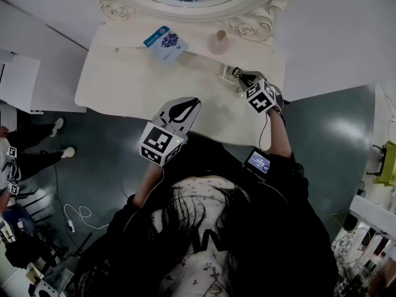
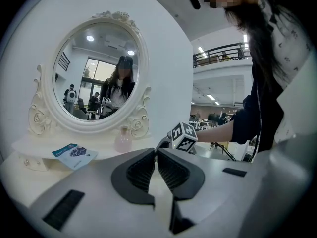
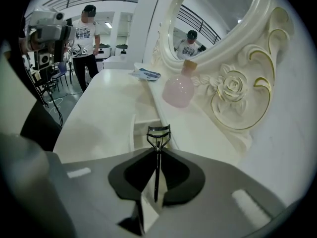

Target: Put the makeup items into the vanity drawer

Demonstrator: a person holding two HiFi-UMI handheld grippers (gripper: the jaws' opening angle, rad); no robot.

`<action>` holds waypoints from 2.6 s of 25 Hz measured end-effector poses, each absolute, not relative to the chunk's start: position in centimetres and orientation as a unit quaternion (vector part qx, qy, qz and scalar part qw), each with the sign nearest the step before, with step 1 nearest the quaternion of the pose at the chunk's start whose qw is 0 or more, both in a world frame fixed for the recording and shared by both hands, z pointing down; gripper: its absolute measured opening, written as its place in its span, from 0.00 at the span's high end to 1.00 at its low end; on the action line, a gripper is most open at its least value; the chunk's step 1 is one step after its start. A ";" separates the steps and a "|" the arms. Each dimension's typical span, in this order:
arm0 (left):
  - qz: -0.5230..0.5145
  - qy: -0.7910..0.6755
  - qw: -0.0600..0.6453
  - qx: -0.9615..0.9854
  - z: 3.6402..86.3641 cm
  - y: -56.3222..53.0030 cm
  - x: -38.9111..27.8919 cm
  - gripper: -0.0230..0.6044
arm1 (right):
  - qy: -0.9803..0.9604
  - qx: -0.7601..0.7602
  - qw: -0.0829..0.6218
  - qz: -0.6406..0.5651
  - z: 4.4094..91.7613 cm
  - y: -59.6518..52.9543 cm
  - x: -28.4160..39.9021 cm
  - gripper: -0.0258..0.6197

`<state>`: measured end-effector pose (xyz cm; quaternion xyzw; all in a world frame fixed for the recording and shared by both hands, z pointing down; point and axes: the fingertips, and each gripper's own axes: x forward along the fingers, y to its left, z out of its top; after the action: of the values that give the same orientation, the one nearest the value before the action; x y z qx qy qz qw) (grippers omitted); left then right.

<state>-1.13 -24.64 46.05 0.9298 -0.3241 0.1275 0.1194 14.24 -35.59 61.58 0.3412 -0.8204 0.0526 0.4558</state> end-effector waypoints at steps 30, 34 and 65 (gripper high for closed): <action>0.133 -0.295 0.114 0.939 46.3 -25.6 -2.1 0.93 | -0.846 0.409 0.318 0.130 55.5 -34.0 13.6 0.82; 0.131 -0.286 0.112 0.943 46.1 -25.4 -2.4 0.93 | -0.852 0.426 0.274 0.134 53.4 -32.5 12.2 0.82; 0.134 -0.161 0.116 0.971 47.6 -17.3 -4.3 0.93 | -0.821 0.527 0.075 0.207 48.2 -17.4 1.9 0.86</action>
<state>-4.34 -17.28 47.59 0.9708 -0.1614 0.1343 0.1164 1.92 -17.41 48.21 0.5275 -0.8206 0.2069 0.0750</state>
